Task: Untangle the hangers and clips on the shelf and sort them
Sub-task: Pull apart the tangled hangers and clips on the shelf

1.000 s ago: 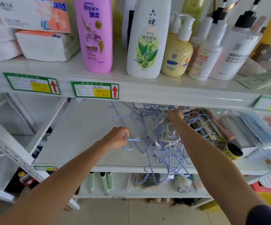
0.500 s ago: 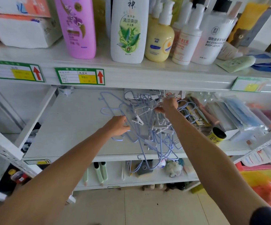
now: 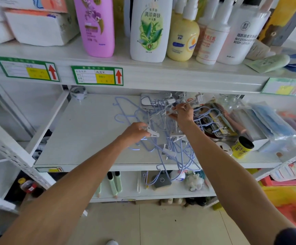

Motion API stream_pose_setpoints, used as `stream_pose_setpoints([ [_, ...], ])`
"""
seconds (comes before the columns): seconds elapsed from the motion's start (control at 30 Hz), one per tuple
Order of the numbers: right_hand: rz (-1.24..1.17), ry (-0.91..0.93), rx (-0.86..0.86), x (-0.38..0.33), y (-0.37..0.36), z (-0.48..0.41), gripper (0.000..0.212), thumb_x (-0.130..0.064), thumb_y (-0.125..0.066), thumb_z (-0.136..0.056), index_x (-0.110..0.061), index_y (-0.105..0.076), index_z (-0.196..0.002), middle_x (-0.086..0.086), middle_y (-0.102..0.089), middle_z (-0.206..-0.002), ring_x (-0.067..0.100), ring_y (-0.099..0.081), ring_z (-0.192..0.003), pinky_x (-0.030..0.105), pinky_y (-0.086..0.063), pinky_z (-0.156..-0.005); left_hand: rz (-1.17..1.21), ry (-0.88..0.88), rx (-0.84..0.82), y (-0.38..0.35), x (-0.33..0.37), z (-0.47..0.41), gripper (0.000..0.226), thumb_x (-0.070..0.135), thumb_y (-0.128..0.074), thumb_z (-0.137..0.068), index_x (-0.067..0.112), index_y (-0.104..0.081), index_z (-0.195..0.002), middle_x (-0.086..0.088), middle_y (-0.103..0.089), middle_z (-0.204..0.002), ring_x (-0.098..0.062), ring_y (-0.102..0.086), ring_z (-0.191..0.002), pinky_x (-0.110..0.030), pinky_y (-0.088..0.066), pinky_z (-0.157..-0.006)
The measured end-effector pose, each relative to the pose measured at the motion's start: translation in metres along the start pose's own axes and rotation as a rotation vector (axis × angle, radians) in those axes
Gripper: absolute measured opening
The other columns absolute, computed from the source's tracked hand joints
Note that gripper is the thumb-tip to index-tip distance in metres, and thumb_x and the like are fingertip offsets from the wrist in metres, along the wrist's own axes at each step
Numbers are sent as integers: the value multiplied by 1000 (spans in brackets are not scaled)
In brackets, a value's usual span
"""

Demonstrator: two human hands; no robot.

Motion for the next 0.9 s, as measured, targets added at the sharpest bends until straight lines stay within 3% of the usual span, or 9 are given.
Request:
stream_pose_setpoints([
  [0.2, 39, 20, 256, 4, 14, -10, 21, 2, -56, -95, -14, -60, -81, 16, -73, -92, 33, -74, -77, 48, -62, -62, -145, 27, -69, -5, -7, -9, 64, 29, -70, -81, 18, -50, -141, -5, -61, -134, -20, -59, -119, -32, -45, -100],
  [0.33, -62, -27, 292, 1, 15, -13, 15, -2, -53, -98, -11, -58, -87, 17, -69, -90, 33, -73, -73, 49, -62, -62, -148, 22, -103, -2, -6, -14, 70, 39, -68, -80, 21, -45, -144, -5, -56, -138, -20, -57, -122, -37, -44, -104],
  [0.43, -121, -88, 266, -4, 15, -16, 16, -13, -53, -101, -7, -56, -86, 14, -66, -85, 25, -70, -62, 48, -61, -64, -68, 42, -96, -4, -1, -17, 69, 45, -66, -82, 23, -44, -143, -2, -57, -136, -19, -61, -110, -36, -45, -100],
  [0.5, -144, -117, 249, -6, 16, -18, 23, -17, -52, -102, -5, -55, -82, 14, -63, -85, 30, -70, -69, 44, -60, -64, -35, 44, -72, -8, 3, -18, 62, 45, -61, -88, 20, -46, -142, -3, -55, -133, -19, -60, -106, -33, -44, -94],
  [0.6, -137, -124, 217, -9, 17, -18, 20, -19, -50, -103, -5, -52, -89, 11, -59, -83, 32, -69, -72, 44, -61, -66, 14, 28, -38, -13, 7, -21, 55, 37, -59, -91, 17, -48, -142, -4, -55, -139, -23, -56, -120, -34, -43, -102],
  [0.7, -206, -177, 104, -9, 16, -8, 9, -12, -57, -99, -4, -56, -98, 12, -59, -80, 31, -71, -69, 48, -61, -75, 26, 23, -31, -10, 10, -21, 53, 28, -59, -88, 13, -51, -139, -6, -57, -136, -27, -56, -121, -31, -42, -98],
  [0.77, -210, -234, -3, -8, 15, 2, 7, -2, -63, -93, 2, -61, -99, 16, -65, -81, 28, -72, -71, 40, -62, -74, 87, 16, -27, -7, 15, -18, 47, 17, -53, -90, 7, -52, -136, -14, -57, -137, -30, -56, -122, -32, -44, -98],
  [0.83, -158, -265, -115, -6, 14, 10, 9, 3, -63, -91, 5, -62, -100, 18, -69, -87, 24, -72, -73, 32, -61, -74, 213, 43, -40, -6, 21, -12, 33, 4, -44, -95, 6, -57, -125, -17, -58, -130, -32, -59, -113, -37, -48, -95],
  [0.9, -127, -270, -196, -3, 14, 16, 6, 4, -59, -93, 8, -63, -97, 18, -70, -90, 21, -73, -74, 29, -61, -75, 407, 110, -37, -5, 23, -7, 23, 0, -38, -95, 8, -58, -102, -16, -61, -114, -29, -59, -96, -37, -55, -85],
])
Point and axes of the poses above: each hand's wrist, its own z-axis away from the middle knuckle, its own y-axis out of the back of the hand, x = y × z, the point moved 2 cm from there along -z, towards the middle knuckle
